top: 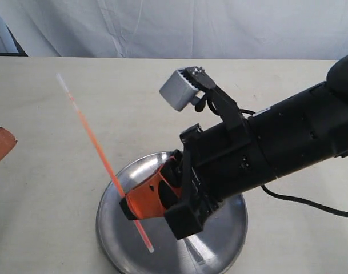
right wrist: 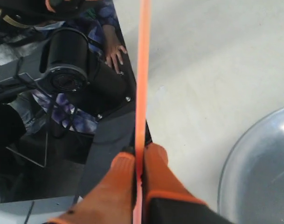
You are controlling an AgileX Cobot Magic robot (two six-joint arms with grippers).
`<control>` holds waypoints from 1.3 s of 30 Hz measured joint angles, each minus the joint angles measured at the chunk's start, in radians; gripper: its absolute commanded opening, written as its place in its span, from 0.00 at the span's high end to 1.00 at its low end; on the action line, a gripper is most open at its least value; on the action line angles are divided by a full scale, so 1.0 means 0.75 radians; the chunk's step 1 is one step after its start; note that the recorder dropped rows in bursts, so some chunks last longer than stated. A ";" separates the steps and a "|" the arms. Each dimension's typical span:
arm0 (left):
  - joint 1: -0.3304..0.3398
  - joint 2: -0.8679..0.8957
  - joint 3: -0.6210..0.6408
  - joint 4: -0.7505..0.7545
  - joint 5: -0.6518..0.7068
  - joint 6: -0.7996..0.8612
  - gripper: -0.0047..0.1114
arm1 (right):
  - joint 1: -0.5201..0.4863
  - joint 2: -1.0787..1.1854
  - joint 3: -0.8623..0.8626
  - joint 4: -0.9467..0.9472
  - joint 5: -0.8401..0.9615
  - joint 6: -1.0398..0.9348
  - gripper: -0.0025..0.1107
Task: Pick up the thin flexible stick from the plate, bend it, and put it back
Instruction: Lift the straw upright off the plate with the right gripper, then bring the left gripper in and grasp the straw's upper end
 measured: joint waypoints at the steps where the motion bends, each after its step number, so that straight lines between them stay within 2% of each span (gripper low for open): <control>1: 0.000 0.000 0.000 -0.014 -0.006 -0.007 0.87 | 0.000 0.000 0.000 0.011 0.004 -0.010 0.99; 2: 0.000 0.000 0.000 -0.028 -0.018 -0.009 0.76 | 0.000 0.000 0.000 0.026 0.008 -0.013 0.99; 4: 0.000 0.000 0.000 -0.082 -0.091 -0.018 0.61 | 0.000 0.000 0.000 0.059 0.005 -0.022 0.99; 5: 0.000 0.000 0.000 -0.108 -0.123 -0.021 0.50 | 0.000 0.000 0.000 0.069 0.001 -0.022 0.99; 6: 0.000 0.000 0.000 -0.150 -0.175 -0.023 0.46 | 0.000 0.000 0.000 0.084 -0.013 -0.022 0.99; 12: 0.000 0.003 0.000 -0.207 -0.224 -0.058 0.52 | 0.101 0.000 -0.010 0.144 -0.083 -0.042 0.99; 16: 0.000 0.086 -0.010 -0.202 -0.341 -0.060 0.52 | 0.146 0.000 -0.051 0.168 -0.085 -0.047 0.99; 22: 0.000 0.358 -0.254 -0.055 -0.499 -0.058 0.53 | 0.147 -0.007 -0.052 0.208 -0.034 -0.044 0.99; 23: 0.000 0.394 -0.276 -0.038 -0.523 -0.058 0.56 | 0.147 -0.014 -0.052 0.219 -0.034 -0.044 0.99; 25: 0.000 0.508 -0.314 -0.015 -0.609 -0.049 0.70 | 0.147 -0.040 -0.052 0.245 -0.036 -0.044 0.99; 26: 0.000 0.546 -0.325 -0.008 -0.642 -0.038 0.84 | 0.147 -0.054 -0.052 0.250 -0.041 -0.044 0.99; 27: -0.009 0.614 -0.347 -0.002 -0.704 -0.004 0.91 | 0.147 -0.082 -0.052 0.256 -0.065 -0.042 0.99; 28: -0.024 0.650 -0.361 -0.002 -0.734 0.020 0.96 | 0.147 -0.099 -0.052 0.255 -0.083 -0.035 0.99; 32: -0.120 0.763 -0.432 -0.065 -0.795 0.180 0.96 | 0.147 -0.175 -0.052 0.220 -0.136 0.045 0.99; 39: -0.398 0.932 -0.601 -0.116 -0.692 0.481 0.96 | 0.147 -0.294 -0.052 0.120 -0.164 0.251 0.99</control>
